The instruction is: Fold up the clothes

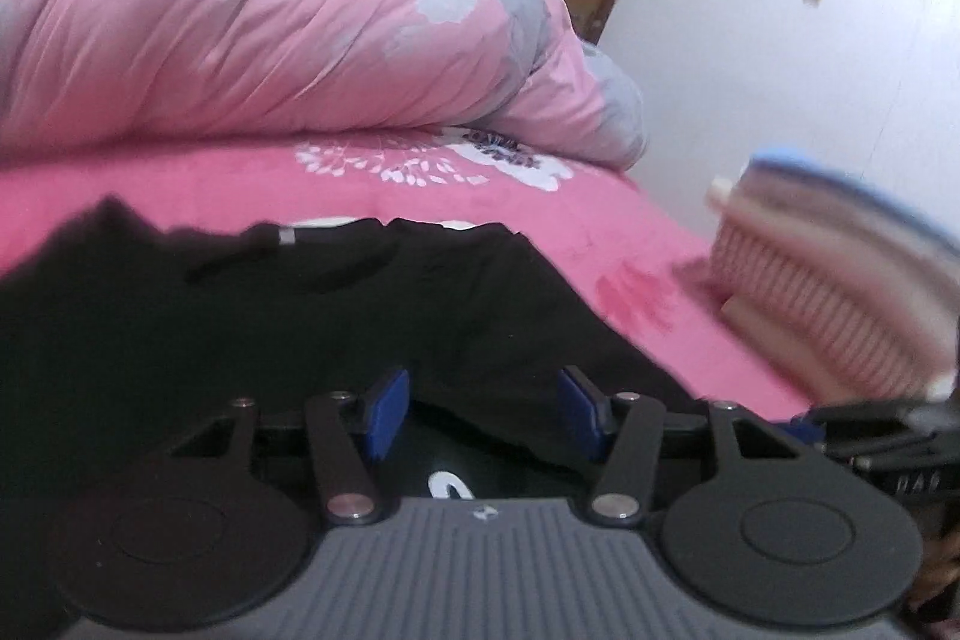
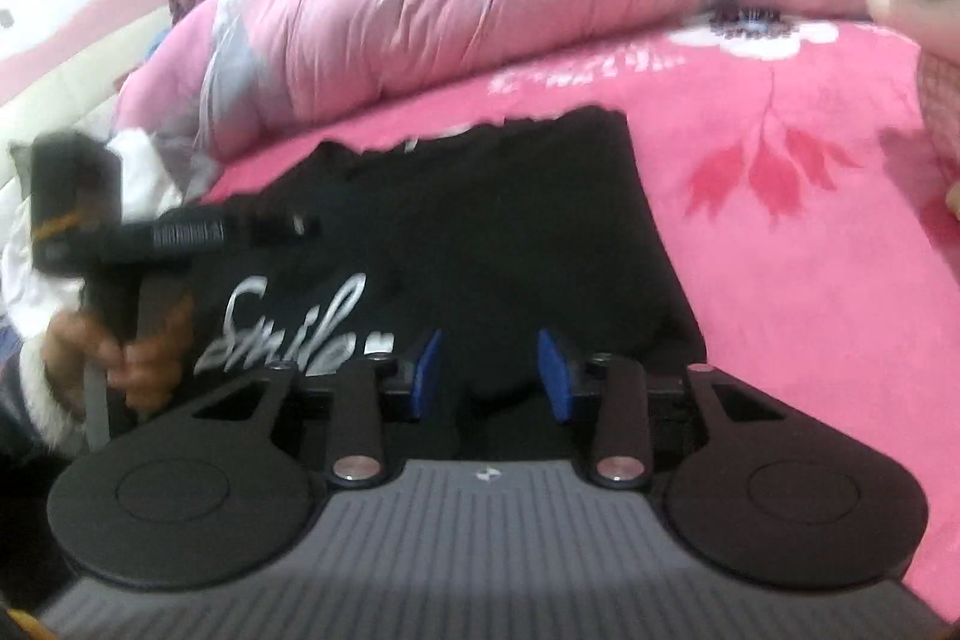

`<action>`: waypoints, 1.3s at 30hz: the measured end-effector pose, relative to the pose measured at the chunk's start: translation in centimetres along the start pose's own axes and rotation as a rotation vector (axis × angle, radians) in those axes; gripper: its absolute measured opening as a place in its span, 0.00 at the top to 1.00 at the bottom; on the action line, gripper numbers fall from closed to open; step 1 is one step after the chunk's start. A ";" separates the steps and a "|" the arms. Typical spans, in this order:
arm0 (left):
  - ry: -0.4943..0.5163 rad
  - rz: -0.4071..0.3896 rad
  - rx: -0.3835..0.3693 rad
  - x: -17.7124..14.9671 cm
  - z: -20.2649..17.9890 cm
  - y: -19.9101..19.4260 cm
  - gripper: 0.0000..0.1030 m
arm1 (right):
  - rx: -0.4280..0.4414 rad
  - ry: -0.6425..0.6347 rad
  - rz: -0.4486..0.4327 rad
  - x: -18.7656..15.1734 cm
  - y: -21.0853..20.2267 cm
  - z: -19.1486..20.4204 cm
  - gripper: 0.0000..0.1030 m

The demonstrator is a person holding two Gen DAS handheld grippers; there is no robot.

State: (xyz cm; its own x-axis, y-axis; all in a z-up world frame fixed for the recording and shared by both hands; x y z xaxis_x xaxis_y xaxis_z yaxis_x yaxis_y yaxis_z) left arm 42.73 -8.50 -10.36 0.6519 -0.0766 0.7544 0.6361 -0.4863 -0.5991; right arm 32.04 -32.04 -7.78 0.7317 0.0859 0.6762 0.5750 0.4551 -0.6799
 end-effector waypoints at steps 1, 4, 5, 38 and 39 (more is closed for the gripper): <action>0.025 0.016 0.052 -0.3 -0.5 -0.2 0.47 | -0.007 -0.001 0.018 -0.2 0.8 0.0 0.75; 0.061 0.075 0.166 -1.8 -1.3 0.0 0.50 | -0.030 -0.050 0.064 -0.9 2.0 0.4 0.77; 0.062 0.069 0.168 -1.8 -1.2 -0.1 0.50 | -0.038 -0.078 0.076 -1.3 2.0 0.6 0.77; -0.081 0.049 0.451 -4.5 -4.1 -15.8 0.21 | -0.086 -0.011 -0.028 1.2 -7.8 5.6 0.75; -0.081 0.043 0.451 -4.8 -4.3 -16.5 0.21 | -0.084 -0.018 -0.034 1.3 -8.4 6.3 0.75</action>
State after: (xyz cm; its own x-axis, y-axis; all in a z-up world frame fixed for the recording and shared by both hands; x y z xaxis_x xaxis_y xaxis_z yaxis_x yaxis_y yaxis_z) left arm 27.31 -3.89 -2.96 0.7006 -0.0117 0.7134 0.7119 -0.0557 -0.7000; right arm 25.90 -30.20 0.61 0.7051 0.0880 0.7037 0.6286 0.3819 -0.6776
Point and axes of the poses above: each gripper's, at about its wrist camera, not at the fingertips, and y roughly the way its jaws point, z to its left, x to its top, the point moved 1 cm from there along y, roughly the way its jaws point, and after that the axes turned 7 degrees about z, right-handed, at the moved point
